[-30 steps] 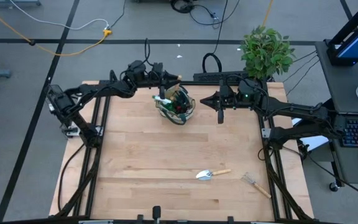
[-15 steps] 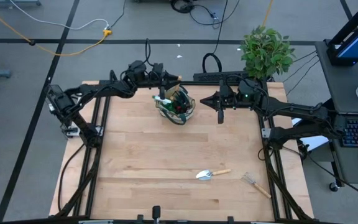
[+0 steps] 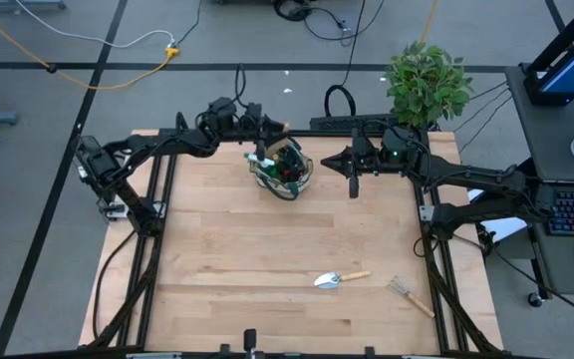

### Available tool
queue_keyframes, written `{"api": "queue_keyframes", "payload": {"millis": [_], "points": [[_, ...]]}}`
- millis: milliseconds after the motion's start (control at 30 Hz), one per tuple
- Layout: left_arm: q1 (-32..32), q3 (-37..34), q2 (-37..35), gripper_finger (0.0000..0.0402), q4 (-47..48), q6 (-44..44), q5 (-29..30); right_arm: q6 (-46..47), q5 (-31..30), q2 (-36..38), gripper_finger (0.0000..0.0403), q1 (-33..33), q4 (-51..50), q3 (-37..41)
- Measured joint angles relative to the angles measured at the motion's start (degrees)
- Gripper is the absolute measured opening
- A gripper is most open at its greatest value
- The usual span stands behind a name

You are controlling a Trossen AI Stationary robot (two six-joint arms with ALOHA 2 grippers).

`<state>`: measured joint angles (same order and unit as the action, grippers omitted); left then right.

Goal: Pick & Place Garden tools in Gardening bag
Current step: Put the brown trowel into the gardening bag

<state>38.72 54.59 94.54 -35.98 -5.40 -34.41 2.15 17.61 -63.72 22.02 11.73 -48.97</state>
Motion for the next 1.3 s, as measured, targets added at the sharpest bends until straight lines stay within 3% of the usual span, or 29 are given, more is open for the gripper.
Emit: {"api": "queue_keyframes", "payload": {"millis": [400, 867, 1167, 1300], "points": [[0.00, 0.00, -1.39, 0.0202, 1.45, 0.63, 0.47, -0.02, 0.08, 0.00, 0.0000, 0.02, 0.00, 0.00], [-0.99, 0.00, -1.49, 0.0205, -1.09, 1.46, 4.09, -0.02, 0.20, 0.00, 0.0000, 0.02, 0.00, 0.00], [-2.47, 0.00, -1.49, 0.0204, 1.03, 5.55, 10.19, -0.44, 0.20, 0.00, 0.0000, 0.00, 0.00, 0.00], [-2.47, 0.00, -1.49, 0.0182, 1.08, 5.48, 10.54, -0.31, 0.22, 0.00, 0.0000, 0.02, 0.00, 0.02]]}}
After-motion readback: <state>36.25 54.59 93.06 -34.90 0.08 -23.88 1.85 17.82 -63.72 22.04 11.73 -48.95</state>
